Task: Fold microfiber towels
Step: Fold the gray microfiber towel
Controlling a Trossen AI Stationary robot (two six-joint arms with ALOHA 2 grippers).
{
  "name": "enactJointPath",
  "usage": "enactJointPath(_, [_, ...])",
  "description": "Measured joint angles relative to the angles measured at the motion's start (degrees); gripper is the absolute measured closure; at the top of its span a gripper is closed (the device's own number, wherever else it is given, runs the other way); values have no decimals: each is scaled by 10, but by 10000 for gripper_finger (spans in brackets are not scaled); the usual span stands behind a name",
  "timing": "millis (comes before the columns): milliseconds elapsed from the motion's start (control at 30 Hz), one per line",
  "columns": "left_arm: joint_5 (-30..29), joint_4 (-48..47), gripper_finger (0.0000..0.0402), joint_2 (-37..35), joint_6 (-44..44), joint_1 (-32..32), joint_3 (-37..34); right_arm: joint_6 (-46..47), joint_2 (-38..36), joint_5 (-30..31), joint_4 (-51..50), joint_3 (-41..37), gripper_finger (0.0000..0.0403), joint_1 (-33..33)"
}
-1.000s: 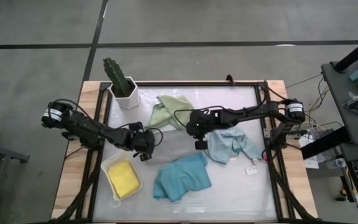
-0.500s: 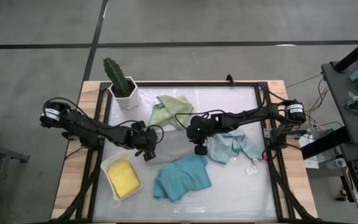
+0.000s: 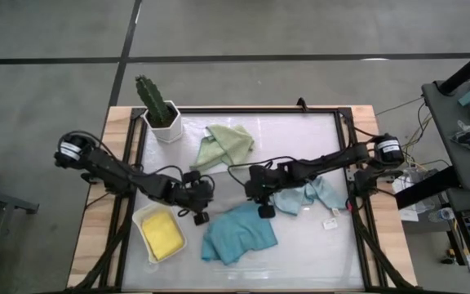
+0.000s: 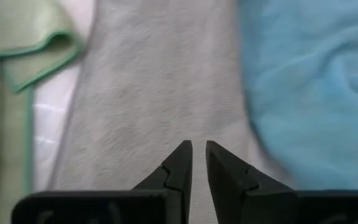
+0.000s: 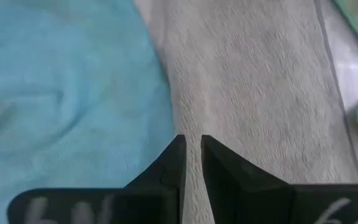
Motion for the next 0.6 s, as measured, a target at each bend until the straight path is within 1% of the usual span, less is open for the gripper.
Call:
enactJointPath(167, [2,41,371,26,0,-16,0,-5,6,0,29,-5,360,1])
enactJointPath(367, [1,82,371,61,-1,-16,0,-34,21,1,69,-13,360,1])
enactJointPath(600, [1,80,371,75,-15,-16,-1,-55,66,6,103,-13,360,-3])
